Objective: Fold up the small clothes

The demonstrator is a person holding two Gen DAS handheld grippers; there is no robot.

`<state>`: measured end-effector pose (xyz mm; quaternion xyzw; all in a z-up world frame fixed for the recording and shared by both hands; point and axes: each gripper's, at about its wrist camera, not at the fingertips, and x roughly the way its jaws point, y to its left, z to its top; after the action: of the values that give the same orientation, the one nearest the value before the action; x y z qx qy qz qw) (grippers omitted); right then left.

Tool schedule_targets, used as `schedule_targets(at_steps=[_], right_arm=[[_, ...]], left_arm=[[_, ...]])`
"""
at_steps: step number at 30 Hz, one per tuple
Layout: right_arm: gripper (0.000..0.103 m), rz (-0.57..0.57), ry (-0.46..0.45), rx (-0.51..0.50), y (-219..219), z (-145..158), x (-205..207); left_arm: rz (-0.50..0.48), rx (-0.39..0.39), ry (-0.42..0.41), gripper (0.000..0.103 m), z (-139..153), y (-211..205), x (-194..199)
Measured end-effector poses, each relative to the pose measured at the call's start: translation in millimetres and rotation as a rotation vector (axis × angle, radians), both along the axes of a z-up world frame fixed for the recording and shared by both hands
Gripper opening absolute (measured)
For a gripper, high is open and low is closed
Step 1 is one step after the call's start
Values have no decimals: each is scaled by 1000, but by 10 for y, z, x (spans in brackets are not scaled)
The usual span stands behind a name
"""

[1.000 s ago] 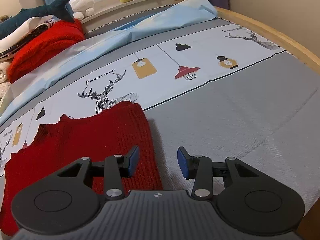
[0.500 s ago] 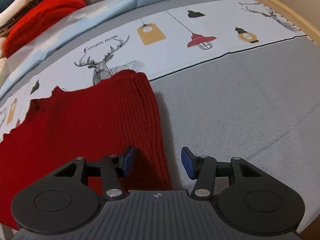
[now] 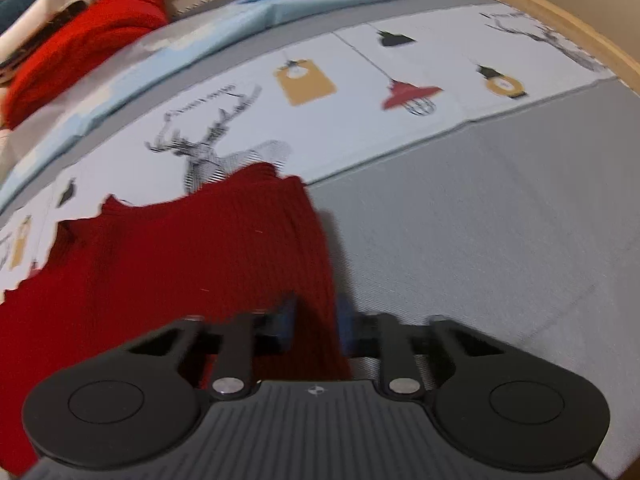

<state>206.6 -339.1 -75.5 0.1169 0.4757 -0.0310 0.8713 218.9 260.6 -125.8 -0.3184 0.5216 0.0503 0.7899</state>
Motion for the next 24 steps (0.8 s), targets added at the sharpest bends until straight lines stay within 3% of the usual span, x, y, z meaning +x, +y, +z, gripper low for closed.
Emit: schedule_targets(at_steps=[1, 4, 6, 9, 11, 12, 15, 17, 18, 19, 24], right_arm=[[6, 11, -13, -27, 35, 19, 1], [4, 4, -61, -25, 30, 103, 0], [0, -19, -158, -45, 23, 260, -50], [0, -86, -386, -50, -47, 583, -196], [0, -133, -430, -40, -128, 639, -230], [0, -141, -407, -22, -164, 610, -201], [5, -130, -194, 108, -236, 308, 4], [38, -111, -80, 112, -198, 142, 116], [61, -104, -44, 93, -165, 86, 152], [69, -103, -24, 71, -135, 54, 177], [67, -95, 28, 128, -91, -71, 277]], left_arm=[[-20, 40, -15, 14, 54, -40, 3], [-82, 156, -97, 12, 301, -175, -13], [-115, 213, -173, 12, 485, -261, -47], [-133, 247, -243, 12, 624, -342, -70], [-139, 250, -234, 12, 607, -366, -34], [-144, 246, -211, 12, 568, -369, -5], [-168, 235, -138, 15, 437, -351, 64], [-169, 239, -94, 20, 358, -330, 104], [-167, 228, -83, 32, 317, -300, 110], [-165, 209, -72, 43, 277, -266, 114], [-177, 198, -29, 47, 135, -283, 169]])
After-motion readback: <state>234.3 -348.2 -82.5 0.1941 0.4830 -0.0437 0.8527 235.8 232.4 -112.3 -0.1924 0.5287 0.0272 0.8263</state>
